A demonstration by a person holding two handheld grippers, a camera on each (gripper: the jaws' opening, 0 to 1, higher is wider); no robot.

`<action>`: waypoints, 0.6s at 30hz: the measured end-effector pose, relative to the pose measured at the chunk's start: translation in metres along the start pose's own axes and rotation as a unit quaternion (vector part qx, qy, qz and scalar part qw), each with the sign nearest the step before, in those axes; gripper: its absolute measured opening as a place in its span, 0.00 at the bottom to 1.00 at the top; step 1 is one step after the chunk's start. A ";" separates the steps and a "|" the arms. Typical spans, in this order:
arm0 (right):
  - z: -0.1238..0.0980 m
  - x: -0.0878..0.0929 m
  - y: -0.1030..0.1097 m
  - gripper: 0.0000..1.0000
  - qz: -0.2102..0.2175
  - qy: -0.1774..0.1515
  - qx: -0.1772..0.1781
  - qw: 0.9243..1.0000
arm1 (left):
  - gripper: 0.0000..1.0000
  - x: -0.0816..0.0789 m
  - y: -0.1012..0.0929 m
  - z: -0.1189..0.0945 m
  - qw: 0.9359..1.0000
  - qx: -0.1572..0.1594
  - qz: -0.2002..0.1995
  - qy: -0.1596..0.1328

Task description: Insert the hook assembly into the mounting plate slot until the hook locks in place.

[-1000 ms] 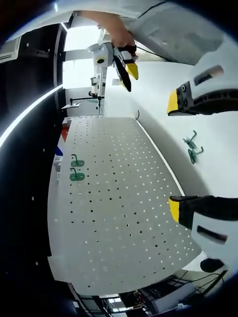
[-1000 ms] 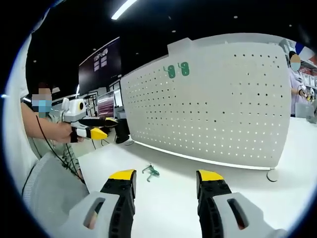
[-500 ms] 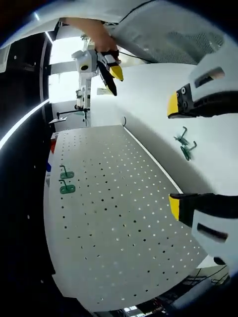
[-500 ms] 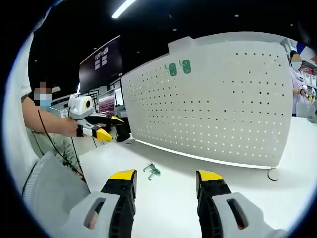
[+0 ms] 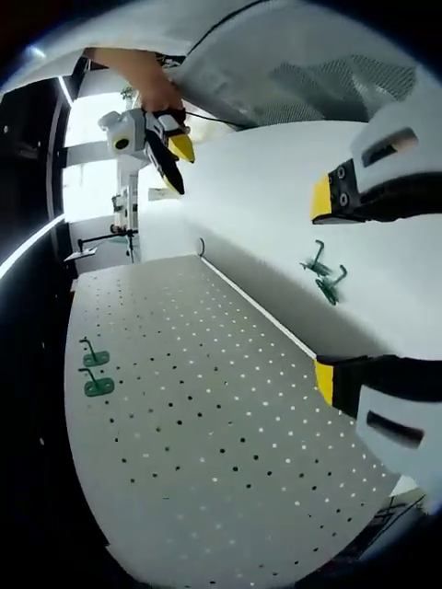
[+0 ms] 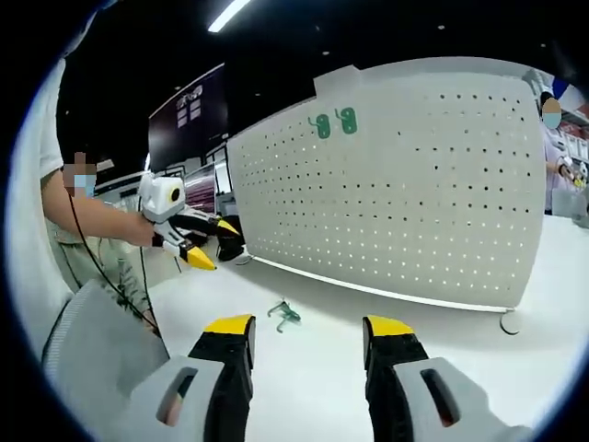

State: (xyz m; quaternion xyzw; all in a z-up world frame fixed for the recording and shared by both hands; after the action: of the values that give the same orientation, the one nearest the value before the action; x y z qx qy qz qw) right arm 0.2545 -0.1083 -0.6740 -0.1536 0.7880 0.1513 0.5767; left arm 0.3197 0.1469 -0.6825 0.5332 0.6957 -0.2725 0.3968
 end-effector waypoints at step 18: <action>0.000 0.002 0.000 0.44 -0.002 0.005 -0.002 1.000 | 0.53 0.016 0.015 0.015 0.994 0.046 0.053 0.078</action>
State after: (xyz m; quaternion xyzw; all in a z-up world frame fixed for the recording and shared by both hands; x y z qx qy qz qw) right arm 0.2542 -0.1084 -0.6755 -0.1573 0.7900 0.1509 0.5731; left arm 0.3360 0.1481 -0.7036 0.6065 0.6824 -0.2402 0.3299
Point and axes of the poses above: the point that each gripper's makers call its tool centre point, and the gripper's own axes: z roughly forward along the fingers, y roughly to its left, x roughly out of its underside, the point moved 3 cm from there along -z, roughly backward along the fingers, and after that the axes turned 15 degrees about x, right-handed, at the moved point
